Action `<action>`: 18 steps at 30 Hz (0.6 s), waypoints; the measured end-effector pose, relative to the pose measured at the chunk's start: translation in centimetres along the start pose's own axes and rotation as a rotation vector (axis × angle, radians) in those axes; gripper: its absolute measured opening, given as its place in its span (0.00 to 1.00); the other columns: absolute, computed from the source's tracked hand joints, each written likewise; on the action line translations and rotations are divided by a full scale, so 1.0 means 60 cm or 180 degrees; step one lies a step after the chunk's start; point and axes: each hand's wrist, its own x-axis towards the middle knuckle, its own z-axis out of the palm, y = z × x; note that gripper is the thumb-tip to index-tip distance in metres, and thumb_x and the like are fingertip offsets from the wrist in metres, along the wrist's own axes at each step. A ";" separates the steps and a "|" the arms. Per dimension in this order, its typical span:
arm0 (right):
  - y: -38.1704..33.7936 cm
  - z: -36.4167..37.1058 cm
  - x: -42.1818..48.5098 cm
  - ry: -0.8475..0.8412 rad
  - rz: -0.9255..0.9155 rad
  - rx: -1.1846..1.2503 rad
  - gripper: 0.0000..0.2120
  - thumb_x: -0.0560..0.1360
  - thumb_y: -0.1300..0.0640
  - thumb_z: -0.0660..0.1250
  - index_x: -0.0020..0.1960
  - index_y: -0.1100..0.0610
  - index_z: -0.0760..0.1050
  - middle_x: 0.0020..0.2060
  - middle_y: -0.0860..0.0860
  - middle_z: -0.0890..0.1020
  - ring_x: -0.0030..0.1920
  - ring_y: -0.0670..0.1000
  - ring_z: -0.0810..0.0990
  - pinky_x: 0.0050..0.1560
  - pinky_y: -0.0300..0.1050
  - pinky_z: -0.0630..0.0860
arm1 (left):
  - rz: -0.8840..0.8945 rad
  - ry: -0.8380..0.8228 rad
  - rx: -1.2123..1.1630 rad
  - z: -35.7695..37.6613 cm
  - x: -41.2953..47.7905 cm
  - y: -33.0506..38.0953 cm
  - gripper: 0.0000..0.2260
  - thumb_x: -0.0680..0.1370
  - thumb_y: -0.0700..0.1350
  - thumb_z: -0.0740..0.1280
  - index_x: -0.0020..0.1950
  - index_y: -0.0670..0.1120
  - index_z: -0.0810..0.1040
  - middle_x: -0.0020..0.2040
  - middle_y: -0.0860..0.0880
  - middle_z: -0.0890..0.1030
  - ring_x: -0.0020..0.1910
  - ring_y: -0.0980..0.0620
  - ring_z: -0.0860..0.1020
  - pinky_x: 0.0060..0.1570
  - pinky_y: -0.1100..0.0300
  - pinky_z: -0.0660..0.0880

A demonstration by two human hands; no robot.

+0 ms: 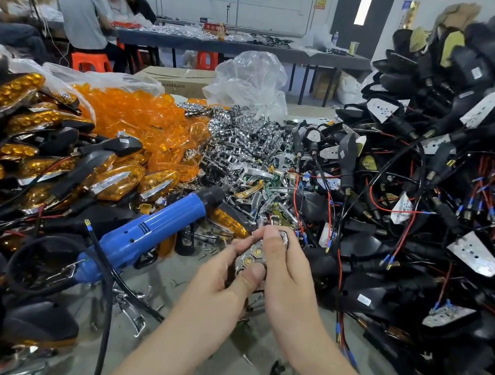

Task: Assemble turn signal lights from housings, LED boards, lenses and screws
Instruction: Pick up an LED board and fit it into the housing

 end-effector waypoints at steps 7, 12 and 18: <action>-0.008 -0.003 -0.003 -0.0012 0.0337 0.0341 0.14 0.86 0.49 0.56 0.47 0.53 0.75 0.43 0.50 0.86 0.33 0.47 0.81 0.25 0.41 0.74 | -0.0248 -0.0380 -0.0222 -0.010 -0.001 -0.003 0.19 0.81 0.47 0.63 0.69 0.64 0.69 0.35 0.49 0.74 0.32 0.54 0.73 0.31 0.63 0.71; -0.005 0.000 -0.002 0.0118 0.0060 -0.0075 0.15 0.82 0.42 0.56 0.44 0.48 0.75 0.41 0.47 0.83 0.39 0.44 0.78 0.38 0.49 0.76 | -0.0233 -0.0241 -0.0271 -0.004 0.001 -0.006 0.21 0.83 0.40 0.62 0.59 0.70 0.74 0.32 0.54 0.73 0.29 0.56 0.70 0.28 0.66 0.69; 0.000 -0.003 0.002 0.0144 0.0091 0.0227 0.14 0.87 0.52 0.57 0.46 0.54 0.75 0.37 0.44 0.84 0.35 0.41 0.80 0.35 0.34 0.75 | -0.0337 -0.0449 -0.0578 -0.010 0.005 -0.006 0.17 0.77 0.52 0.67 0.64 0.68 0.75 0.35 0.47 0.75 0.32 0.53 0.74 0.32 0.60 0.73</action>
